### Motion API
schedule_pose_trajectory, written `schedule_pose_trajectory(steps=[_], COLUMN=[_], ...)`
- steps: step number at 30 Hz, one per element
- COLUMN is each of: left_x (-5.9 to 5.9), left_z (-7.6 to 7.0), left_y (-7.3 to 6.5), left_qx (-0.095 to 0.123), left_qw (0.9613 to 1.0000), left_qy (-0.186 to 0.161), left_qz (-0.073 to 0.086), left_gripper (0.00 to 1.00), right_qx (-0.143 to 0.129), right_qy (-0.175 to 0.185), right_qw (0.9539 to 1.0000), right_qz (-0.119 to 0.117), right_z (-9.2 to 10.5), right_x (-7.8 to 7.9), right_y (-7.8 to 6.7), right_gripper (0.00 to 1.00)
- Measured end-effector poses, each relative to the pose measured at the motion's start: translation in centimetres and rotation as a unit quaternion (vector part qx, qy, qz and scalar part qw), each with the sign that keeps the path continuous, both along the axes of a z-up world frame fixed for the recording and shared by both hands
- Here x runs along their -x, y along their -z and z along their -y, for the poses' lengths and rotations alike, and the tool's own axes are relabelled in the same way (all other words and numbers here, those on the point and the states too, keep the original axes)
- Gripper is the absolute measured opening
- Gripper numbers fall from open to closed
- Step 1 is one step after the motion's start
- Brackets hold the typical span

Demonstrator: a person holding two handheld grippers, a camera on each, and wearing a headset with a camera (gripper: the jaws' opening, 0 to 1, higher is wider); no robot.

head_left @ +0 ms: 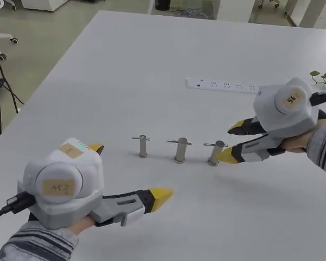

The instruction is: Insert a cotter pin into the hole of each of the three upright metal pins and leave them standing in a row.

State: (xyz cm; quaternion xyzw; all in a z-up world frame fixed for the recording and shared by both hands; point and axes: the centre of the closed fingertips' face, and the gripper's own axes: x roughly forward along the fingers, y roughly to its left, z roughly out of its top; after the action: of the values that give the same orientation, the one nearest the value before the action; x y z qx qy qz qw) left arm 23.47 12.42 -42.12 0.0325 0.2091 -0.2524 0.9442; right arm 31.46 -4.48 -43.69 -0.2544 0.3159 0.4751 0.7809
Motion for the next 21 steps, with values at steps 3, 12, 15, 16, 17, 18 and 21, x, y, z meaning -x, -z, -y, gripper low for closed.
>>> schedule_pose_trajectory(steps=[3, 12, 15, 16, 17, 18, 21], left_x=[0.0, 0.2, 0.3, 0.2, 0.2, 0.1, 0.0], left_z=[-0.1, -0.6, -0.8, -0.9, -1.1, -1.2, -1.4], left_y=[-0.2, -0.7, -0.9, -1.0, -1.1, -1.2, -1.3], left_qx=[0.004, -0.006, -0.005, -0.006, -0.007, -0.008, -0.006], left_qw=[1.0, 1.0, 0.9999, 0.9999, 0.9999, 0.9999, 0.9998], left_qy=[-0.003, -0.007, -0.009, -0.01, -0.012, -0.013, -0.02], left_qz=[-0.001, -0.002, -0.002, -0.001, -0.001, -0.001, -0.001], left_gripper=[0.96, 0.99, 0.99, 0.99, 0.99, 0.99, 0.99], right_qx=[-0.02, -0.079, -0.096, -0.1, -0.103, -0.107, -0.148], right_qy=[0.016, 0.094, 0.114, 0.119, 0.122, 0.125, 0.16], right_qw=[0.9996, 0.9924, 0.9888, 0.9878, 0.9872, 0.9864, 0.9761], right_qz=[0.016, 0.008, 0.006, 0.005, 0.006, 0.007, 0.005], right_z=[0.3, 0.8, 0.6, 0.6, 0.5, 0.4, -0.3], right_x=[0.5, 3.1, 3.7, 4.0, 4.2, 4.4, 4.7], right_y=[-0.8, -1.7, -1.6, -1.5, -1.5, -1.6, -2.2], right_gripper=[0.47, 0.62, 0.68, 0.71, 0.73, 0.74, 0.75])
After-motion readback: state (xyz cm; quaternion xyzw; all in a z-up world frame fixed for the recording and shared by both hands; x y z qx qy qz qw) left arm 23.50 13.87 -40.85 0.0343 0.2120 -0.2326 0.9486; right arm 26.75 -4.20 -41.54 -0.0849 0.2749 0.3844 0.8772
